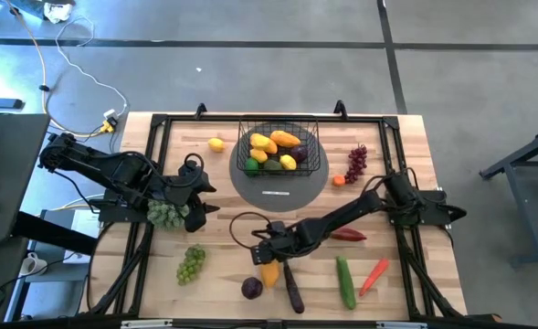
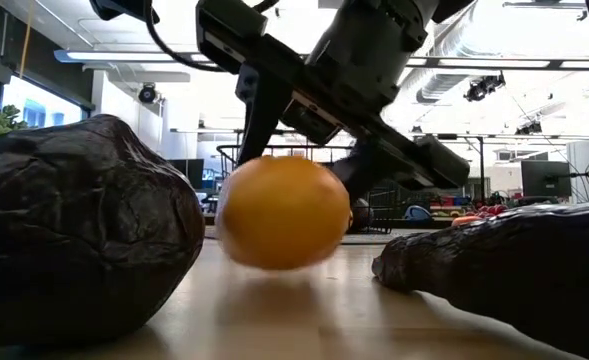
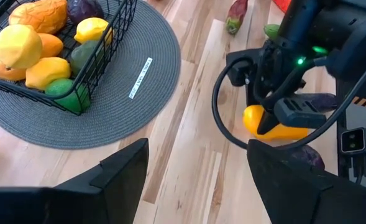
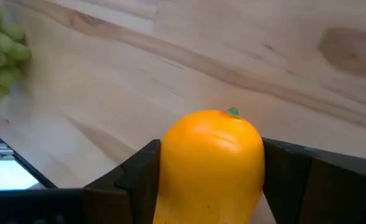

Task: Build produce basket
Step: Put the yellow mango into the wire basket, then put the violet plum into the wire basket

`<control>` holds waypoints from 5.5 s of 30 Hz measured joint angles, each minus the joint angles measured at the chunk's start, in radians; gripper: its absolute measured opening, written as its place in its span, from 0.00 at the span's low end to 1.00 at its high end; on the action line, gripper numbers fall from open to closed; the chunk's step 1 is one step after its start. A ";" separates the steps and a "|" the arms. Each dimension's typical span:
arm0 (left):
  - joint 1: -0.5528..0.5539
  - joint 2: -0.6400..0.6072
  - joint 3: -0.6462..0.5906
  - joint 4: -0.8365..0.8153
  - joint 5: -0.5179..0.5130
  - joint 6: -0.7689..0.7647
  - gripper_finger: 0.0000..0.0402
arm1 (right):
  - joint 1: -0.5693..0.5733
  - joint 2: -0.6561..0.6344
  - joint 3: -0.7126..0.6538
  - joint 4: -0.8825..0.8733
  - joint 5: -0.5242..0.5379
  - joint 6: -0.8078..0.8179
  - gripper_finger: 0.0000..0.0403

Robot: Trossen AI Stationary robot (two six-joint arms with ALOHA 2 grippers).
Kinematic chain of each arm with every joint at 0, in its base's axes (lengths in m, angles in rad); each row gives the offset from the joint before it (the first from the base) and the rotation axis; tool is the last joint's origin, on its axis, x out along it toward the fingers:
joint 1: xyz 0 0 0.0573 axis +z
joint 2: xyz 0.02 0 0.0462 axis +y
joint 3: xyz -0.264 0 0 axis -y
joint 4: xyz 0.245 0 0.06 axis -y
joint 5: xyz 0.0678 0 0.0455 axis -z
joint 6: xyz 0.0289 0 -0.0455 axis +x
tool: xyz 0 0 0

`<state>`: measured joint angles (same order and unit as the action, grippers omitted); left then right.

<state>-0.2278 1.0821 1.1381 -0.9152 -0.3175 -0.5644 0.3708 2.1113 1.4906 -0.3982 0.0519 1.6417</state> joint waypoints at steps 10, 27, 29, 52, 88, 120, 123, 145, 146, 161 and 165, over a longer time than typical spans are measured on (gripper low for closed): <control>0.000 0.000 0.000 0.001 0.000 0.000 0.66 | -0.032 -0.061 0.000 -0.042 0.119 -0.010 0.49; 0.000 0.000 0.000 0.001 0.000 0.000 0.66 | -0.213 -0.217 0.001 -0.052 0.267 -0.358 0.50; 0.000 0.000 0.000 0.001 0.000 -0.005 0.66 | -0.240 -0.240 0.001 -0.052 0.264 -0.420 0.50; 0.000 0.000 0.000 0.005 0.000 -0.009 0.66 | -0.647 -0.430 0.002 -0.109 0.181 -1.424 0.50; 0.000 0.000 0.000 0.004 0.018 -0.116 0.66 | -0.865 -0.253 0.000 -0.160 0.183 -1.945 0.50; 0.000 0.000 0.000 0.004 0.016 -0.114 0.66 | -0.828 -0.258 0.000 -0.249 0.215 -1.802 0.77; 0.000 0.000 0.000 0.005 0.018 -0.114 0.66 | -0.807 -0.289 0.000 -0.259 0.220 -1.743 0.77; 0.000 0.041 -0.001 -0.003 0.312 -0.101 0.77 | -0.531 -0.403 0.000 -0.486 0.431 -1.269 0.77; 0.000 0.049 0.000 0.004 0.327 -0.124 0.78 | -0.515 -0.403 0.000 -0.506 0.431 -1.240 0.77; -0.084 0.191 -0.001 0.093 0.340 0.046 0.78 | -0.294 -0.403 0.000 -0.585 0.428 -0.908 0.77; -0.114 0.229 -0.001 0.176 0.341 0.167 0.78 | -0.257 -0.403 0.000 -0.589 0.428 -0.832 0.77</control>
<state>-0.3414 1.3111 1.1376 -0.7390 0.0235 -0.3972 0.1135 1.7081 1.4910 -0.9871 0.4801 0.8097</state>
